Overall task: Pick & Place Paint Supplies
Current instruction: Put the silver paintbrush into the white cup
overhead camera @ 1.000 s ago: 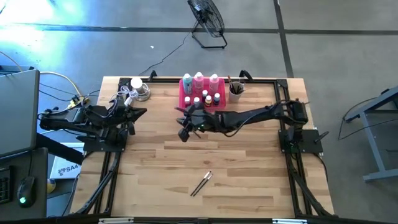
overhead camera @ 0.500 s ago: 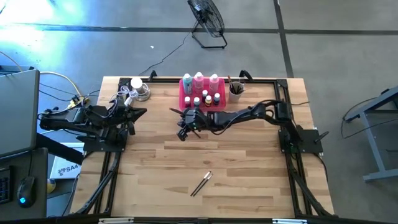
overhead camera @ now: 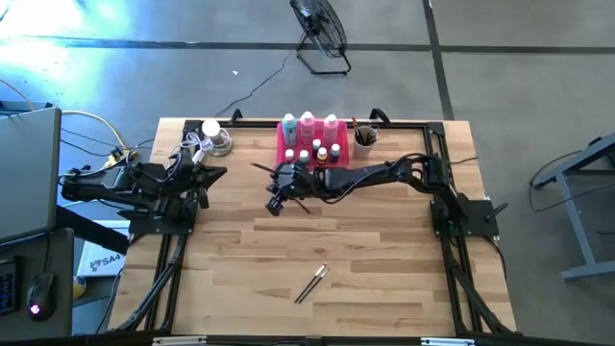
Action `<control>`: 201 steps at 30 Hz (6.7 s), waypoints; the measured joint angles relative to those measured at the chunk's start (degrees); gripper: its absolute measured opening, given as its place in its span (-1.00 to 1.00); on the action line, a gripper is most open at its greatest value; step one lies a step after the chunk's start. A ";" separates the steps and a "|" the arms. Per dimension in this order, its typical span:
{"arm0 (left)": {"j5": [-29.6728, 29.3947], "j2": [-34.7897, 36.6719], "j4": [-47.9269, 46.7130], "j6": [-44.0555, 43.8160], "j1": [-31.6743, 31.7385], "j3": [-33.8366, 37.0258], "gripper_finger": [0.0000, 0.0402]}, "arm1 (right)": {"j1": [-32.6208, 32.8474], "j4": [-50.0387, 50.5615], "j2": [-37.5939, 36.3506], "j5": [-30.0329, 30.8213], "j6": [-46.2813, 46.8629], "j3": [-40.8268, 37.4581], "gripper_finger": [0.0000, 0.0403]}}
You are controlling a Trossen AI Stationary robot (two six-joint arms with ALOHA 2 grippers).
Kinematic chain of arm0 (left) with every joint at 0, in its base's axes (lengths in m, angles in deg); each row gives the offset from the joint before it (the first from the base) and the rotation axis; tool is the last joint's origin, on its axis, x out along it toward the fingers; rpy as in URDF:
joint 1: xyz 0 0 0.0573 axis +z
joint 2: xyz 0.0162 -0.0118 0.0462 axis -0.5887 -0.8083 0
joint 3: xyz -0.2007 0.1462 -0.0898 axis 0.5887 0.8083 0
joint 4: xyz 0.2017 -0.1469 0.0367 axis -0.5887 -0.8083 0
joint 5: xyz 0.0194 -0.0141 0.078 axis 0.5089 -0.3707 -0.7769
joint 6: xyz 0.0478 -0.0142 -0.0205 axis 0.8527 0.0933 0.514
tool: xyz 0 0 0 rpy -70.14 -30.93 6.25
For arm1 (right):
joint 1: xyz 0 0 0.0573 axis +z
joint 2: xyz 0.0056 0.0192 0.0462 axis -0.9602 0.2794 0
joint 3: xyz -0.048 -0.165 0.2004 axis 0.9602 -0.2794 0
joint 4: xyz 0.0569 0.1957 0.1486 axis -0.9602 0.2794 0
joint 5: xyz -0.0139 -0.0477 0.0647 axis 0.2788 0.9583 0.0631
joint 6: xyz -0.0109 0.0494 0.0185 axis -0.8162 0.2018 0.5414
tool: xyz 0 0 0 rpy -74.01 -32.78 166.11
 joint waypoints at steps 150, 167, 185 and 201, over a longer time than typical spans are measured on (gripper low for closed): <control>2.16 0.00 -0.02 0.01 0.00 0.00 -1.00 | 1.09 3.04 10.20 -14.86 -1.64 0.06 -0.99; 3.97 0.00 -1.16 -0.14 -0.02 0.00 -1.00 | 1.44 10.58 9.64 -10.33 -5.36 0.39 -0.98; 4.10 0.00 -2.16 -0.25 -0.01 0.00 -1.00 | 1.31 15.56 7.78 -7.36 -7.83 0.23 -0.98; 4.13 0.00 -2.12 -0.28 -0.02 0.00 -1.00 | 1.38 14.96 7.89 -7.74 -9.40 0.16 -0.44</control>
